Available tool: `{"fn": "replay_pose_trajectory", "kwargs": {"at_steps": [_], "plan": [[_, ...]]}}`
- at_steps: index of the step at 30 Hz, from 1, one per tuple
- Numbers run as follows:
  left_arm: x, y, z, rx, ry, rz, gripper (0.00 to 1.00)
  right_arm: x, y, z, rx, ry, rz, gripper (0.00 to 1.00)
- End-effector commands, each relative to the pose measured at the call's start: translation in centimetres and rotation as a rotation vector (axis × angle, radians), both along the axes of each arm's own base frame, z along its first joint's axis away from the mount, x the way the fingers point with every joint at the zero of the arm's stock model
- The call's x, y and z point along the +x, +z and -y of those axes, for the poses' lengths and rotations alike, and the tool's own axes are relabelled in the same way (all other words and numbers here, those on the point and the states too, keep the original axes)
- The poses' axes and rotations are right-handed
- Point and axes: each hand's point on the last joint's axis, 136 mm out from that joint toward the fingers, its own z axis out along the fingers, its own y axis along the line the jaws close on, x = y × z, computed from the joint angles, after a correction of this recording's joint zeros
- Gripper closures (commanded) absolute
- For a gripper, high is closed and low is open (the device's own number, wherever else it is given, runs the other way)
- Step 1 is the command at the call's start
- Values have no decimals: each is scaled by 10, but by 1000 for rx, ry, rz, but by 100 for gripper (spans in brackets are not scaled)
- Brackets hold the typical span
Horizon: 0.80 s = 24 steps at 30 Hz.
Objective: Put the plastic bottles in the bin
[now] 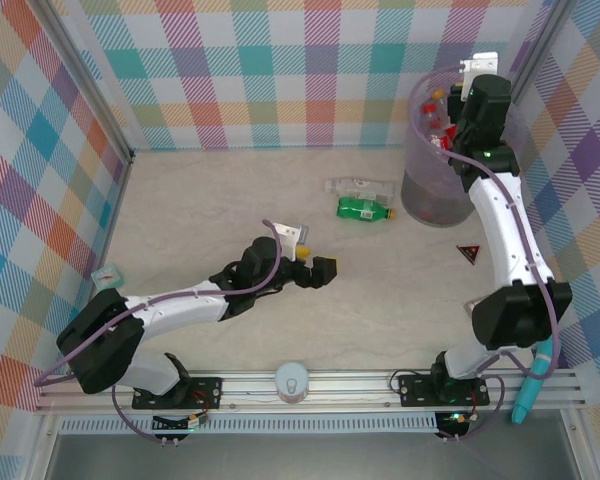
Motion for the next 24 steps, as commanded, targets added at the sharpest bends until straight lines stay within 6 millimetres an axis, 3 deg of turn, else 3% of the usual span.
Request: {"fn": "replay_pose_trajectory", "kwargs": {"at_steps": [1, 9, 16, 20, 24], "plan": [[-2, 11, -3, -41, 24, 9, 0, 1, 17, 27, -63, -56, 71, 61], [2, 0, 4, -4, 21, -34, 0, 19, -58, 58, 72, -92, -133, 59], [5, -2, -1, 14, 56, -43, 0, 29, -104, 63, 130, -95, -244, 57], [8, -3, 1, 31, 56, -45, 0, 30, -120, 61, 178, -91, -272, 56], [13, -4, 7, 67, 48, -49, 0, 23, -109, 53, 236, -59, -251, 52]]}}
